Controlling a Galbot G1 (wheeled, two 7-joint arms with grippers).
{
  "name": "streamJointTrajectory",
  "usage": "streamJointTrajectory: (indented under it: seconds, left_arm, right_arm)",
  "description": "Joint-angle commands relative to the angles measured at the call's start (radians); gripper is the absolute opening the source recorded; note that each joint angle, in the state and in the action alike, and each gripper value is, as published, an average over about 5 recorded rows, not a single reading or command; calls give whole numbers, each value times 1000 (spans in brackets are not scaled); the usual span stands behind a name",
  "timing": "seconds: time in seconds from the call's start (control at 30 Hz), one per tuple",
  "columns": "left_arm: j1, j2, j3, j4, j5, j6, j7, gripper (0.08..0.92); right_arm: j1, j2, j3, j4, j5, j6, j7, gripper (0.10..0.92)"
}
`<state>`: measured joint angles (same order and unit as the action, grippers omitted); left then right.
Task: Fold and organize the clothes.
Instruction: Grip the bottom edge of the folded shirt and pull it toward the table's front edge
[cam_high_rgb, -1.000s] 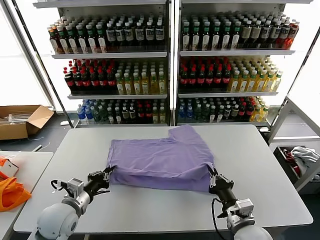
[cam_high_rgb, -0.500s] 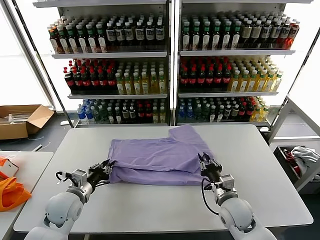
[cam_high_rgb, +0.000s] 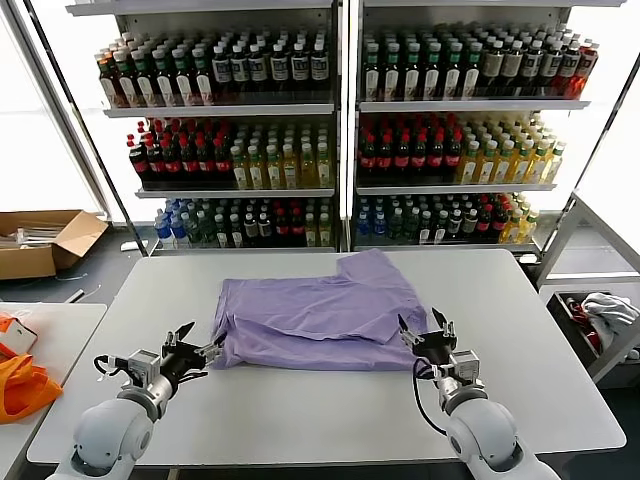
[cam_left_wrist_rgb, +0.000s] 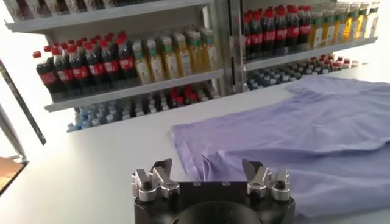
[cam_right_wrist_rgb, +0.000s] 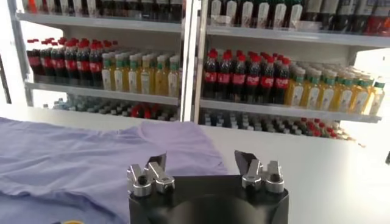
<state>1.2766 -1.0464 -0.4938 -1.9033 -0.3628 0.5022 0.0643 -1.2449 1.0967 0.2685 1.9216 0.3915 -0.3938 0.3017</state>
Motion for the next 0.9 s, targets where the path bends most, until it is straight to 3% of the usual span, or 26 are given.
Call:
streamJointTrajectory:
  seconds: [0.03,0.17,0.37,0.9]
  left_arm:
    - [84,-14,33,-26,-5,9,-16,798]
    - [74,-18,42,-5,-13,9,-16,821]
    - [64,-27,52,19,-37,11,-14,814]
    - [50,-20,46,38,-77,-12,-12,377]
  right_arm:
    - [-112,8,22,53,-18,-82,71,821]
    - [-123,10,21,39,8,-82,64,796]
    - [-89,25,-1,7,28,-68,65,637]
    - [-78,24,-13,0,32,-36,41,162]
